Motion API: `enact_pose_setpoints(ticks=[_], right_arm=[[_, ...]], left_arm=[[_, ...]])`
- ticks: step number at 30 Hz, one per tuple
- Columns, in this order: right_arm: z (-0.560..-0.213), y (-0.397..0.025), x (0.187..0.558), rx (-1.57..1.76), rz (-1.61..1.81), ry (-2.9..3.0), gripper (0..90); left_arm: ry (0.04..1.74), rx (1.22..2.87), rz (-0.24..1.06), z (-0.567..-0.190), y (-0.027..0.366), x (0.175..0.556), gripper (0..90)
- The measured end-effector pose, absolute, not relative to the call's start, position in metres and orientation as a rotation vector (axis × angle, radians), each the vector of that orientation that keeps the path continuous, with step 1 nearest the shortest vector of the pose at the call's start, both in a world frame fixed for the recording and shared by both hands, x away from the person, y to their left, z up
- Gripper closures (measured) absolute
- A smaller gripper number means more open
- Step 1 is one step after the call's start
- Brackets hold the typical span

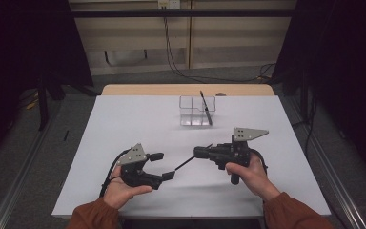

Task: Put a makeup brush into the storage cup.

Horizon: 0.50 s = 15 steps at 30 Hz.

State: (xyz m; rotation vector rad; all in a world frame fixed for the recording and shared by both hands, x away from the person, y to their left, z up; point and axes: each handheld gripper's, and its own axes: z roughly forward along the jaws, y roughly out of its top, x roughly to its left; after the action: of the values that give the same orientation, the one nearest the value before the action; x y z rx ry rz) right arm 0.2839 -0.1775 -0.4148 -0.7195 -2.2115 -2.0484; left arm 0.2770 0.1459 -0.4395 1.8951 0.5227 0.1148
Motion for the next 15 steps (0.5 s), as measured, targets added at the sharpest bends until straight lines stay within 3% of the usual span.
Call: enact_pose_setpoints(ticks=[3,15], right_arm=[[-0.414,-0.18,0.284,-0.73,-2.049,-2.216,86.4],[-0.412,-0.192,0.283,-0.765,-2.057,-2.231,86.4]], left_arm=[[0.543,1.904,0.132,-0.44,0.149,0.277,12.1],[0.605,1.891,0.175,-0.434,0.162,0.279,6.2]])
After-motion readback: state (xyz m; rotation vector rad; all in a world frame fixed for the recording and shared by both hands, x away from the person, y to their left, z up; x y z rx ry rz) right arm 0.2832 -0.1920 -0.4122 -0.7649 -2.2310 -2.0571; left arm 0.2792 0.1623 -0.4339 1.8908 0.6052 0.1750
